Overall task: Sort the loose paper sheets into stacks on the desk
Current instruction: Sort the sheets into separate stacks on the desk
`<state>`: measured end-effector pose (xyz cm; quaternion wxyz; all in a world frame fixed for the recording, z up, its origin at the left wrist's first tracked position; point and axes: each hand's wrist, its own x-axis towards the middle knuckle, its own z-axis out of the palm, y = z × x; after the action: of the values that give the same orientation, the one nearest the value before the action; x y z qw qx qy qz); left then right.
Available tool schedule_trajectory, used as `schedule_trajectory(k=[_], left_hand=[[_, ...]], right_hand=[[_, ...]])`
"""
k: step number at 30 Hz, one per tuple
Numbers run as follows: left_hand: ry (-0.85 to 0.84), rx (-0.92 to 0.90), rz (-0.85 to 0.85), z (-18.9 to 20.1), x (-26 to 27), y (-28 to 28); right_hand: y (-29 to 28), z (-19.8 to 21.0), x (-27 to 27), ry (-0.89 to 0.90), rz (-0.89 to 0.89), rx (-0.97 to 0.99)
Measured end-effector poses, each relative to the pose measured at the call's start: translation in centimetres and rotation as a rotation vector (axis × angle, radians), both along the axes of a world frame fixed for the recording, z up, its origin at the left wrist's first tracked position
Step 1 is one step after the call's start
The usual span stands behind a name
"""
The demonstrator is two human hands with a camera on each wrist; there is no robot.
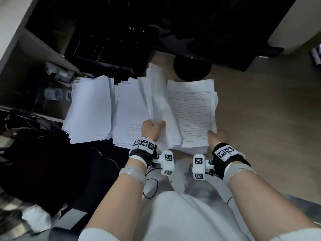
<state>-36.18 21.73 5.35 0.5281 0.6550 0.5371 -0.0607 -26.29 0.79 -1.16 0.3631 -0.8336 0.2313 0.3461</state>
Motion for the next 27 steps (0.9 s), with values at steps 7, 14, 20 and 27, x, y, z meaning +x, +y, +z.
schedule_trajectory(k=[7, 14, 20, 27], left_hand=[[-0.013, 0.109, 0.122, -0.3, -1.7, -0.5], [-0.002, 0.143, 0.127, 0.1, -2.3, -0.9], [-0.067, 0.126, 0.054, 1.7, -0.6, -1.8], [-0.344, -0.023, 0.137, 4.3, 2.5, -3.1]], right_hand=[[-0.9, -4.5, -0.3, 0.111, 0.117, 0.068], [0.4, -1.7, 0.0, 0.151, 0.182, 0.003], [3.2, 6.2, 1.4, -0.022, 0.292, 0.373], [4.7, 10.4, 3.2, -0.245, 0.252, 0.563]])
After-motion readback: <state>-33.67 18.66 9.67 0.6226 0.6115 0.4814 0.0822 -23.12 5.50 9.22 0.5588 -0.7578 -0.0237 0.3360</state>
